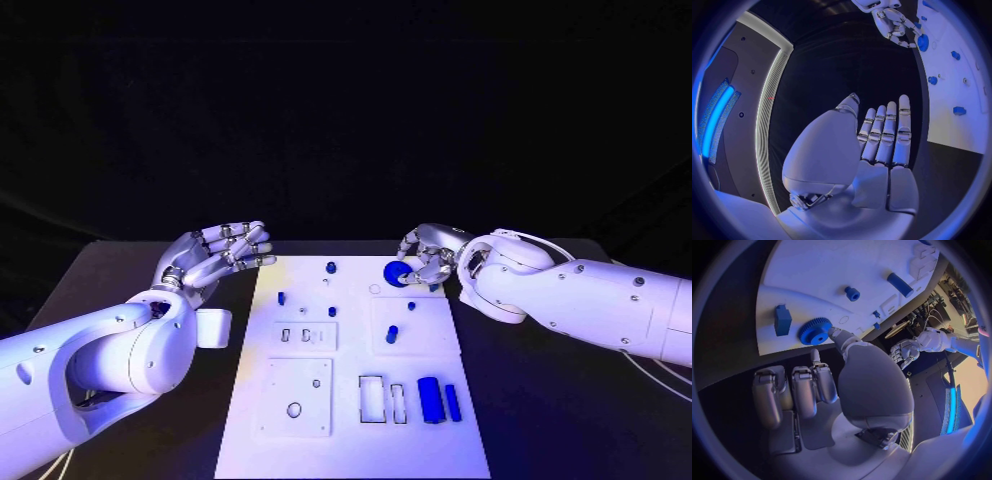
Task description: Assemble the parts on the task board
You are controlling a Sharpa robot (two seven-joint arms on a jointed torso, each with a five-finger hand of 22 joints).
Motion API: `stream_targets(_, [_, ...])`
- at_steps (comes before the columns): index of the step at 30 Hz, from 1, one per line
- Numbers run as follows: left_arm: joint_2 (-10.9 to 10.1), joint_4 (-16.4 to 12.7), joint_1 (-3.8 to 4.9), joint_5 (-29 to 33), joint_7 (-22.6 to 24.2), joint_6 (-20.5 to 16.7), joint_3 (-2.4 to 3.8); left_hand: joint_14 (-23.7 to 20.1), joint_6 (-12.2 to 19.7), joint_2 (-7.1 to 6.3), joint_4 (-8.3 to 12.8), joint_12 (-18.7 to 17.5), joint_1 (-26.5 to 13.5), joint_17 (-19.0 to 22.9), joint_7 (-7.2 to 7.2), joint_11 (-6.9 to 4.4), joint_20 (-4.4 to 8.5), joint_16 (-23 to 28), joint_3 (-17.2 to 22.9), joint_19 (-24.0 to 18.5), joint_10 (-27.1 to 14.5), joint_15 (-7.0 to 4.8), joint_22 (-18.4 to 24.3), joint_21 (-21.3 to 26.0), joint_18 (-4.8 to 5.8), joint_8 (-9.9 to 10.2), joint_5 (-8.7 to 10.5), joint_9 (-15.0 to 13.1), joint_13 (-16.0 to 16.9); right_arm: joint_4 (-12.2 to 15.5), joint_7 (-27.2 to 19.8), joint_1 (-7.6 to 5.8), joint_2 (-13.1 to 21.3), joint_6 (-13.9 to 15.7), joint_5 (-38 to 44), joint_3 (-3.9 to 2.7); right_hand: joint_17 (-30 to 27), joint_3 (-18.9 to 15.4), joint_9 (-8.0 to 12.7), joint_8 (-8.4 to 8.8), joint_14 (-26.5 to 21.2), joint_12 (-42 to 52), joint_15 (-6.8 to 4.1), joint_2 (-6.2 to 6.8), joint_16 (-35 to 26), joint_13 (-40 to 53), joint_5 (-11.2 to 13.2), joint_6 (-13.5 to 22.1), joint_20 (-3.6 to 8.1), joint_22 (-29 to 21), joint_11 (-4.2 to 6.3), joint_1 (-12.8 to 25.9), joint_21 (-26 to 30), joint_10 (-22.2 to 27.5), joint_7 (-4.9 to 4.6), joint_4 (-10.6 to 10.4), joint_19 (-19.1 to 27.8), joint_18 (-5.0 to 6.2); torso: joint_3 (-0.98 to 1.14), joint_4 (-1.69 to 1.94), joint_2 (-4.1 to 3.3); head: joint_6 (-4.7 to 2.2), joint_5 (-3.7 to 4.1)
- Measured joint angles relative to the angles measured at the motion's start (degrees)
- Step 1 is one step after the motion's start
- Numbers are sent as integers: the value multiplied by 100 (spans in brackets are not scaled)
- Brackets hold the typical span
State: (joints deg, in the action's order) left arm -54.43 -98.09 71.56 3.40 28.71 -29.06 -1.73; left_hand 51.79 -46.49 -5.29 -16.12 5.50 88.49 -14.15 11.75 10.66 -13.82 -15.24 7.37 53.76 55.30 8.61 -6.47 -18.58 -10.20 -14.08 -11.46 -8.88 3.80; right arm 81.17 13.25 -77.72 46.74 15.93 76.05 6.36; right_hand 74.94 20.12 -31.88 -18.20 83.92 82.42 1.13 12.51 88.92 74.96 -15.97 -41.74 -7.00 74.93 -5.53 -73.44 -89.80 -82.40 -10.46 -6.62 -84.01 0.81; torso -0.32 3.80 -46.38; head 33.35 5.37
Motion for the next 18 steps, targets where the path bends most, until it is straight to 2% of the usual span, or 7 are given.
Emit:
stream_targets(12, [-4,0,0,1,-2,4,0,0,0,0,0,0,0,1,0,0,0,0,0,0,0,0,0,0,0,0,0,0,0,-184,34,61,-120,-42,-28,4,-1,1,-28,-20,0,0,0,-45,0,-1,-22,38,0,-1,0,-46,0,0,3,0,0,0,1,2,-2,24,-10])
stream_targets(18, [-4,0,0,1,-2,6,0,0,0,0,0,0,0,-9,0,0,0,0,0,0,0,0,6,0,0,0,-2,0,0,-225,34,63,-163,-46,-29,-1,-1,21,-37,-61,0,23,0,-45,0,-2,-45,38,-41,-2,0,-46,1,0,3,-19,0,0,-1,5,-2,37,-11])
